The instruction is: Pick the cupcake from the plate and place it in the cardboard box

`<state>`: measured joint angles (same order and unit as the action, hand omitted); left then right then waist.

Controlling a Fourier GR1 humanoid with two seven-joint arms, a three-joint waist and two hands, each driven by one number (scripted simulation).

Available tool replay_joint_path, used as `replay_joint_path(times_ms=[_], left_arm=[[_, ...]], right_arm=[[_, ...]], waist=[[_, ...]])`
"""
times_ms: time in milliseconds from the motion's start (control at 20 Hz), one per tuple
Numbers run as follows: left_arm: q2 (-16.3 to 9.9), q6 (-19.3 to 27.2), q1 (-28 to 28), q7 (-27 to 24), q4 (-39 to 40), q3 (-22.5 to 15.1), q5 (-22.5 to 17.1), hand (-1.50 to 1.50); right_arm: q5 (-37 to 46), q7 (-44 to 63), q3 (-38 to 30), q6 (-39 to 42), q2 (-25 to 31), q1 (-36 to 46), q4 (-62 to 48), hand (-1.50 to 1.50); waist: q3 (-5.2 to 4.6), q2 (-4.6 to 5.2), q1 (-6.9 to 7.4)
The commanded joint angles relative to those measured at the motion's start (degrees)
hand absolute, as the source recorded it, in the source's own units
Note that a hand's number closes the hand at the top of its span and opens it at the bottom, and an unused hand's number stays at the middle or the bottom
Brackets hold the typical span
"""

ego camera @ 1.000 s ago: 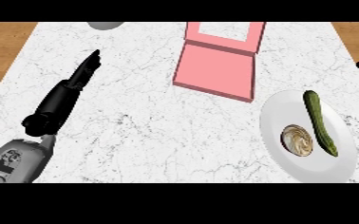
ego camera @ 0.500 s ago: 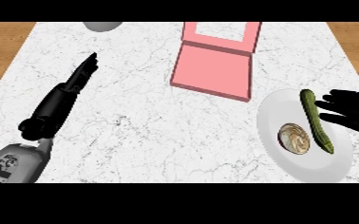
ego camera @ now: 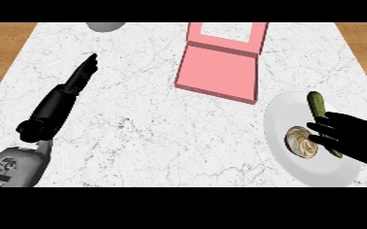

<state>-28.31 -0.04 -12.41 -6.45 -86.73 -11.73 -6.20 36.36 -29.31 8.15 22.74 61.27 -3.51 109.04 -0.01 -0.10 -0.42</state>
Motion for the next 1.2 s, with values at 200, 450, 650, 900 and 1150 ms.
replay_joint_path(times_ms=[200, 450, 650, 900, 1150], left_arm=[[4.4, 0.2, -1.8, 3.2, -0.5, 0.2, 3.0, 0.0], [5.7, -2.2, -1.7, 2.2, 0.2, 2.4, 5.4, 0.0], [5.5, -4.8, -2.3, 3.2, -0.5, 4.5, 5.1, 0.0], [4.7, -6.7, -0.4, 2.1, -1.1, 7.0, 5.6, 0.0], [7.0, -7.7, -1.2, 2.6, -0.4, 7.6, 7.1, 0.0]], right_arm=[[11.5, 9.9, 4.1, -0.5, -9.0, -3.1, 7.5, -1.5], [14.6, 0.9, -0.6, -2.9, -11.2, -3.7, -0.7, -1.5], [19.1, 0.8, 1.4, -2.1, -14.7, 1.0, -4.8, -1.5], [24.9, 0.1, 2.2, -5.6, -18.2, 3.3, -11.7, -1.5], [28.7, -2.7, 3.5, -7.6, -21.9, 4.4, -16.8, -1.5]], waist=[[0.01, 0.04, 0.15], [0.01, 0.07, 0.14], [0.02, 0.11, 0.41], [0.02, 0.13, 0.6], [0.02, 0.14, 0.51]])
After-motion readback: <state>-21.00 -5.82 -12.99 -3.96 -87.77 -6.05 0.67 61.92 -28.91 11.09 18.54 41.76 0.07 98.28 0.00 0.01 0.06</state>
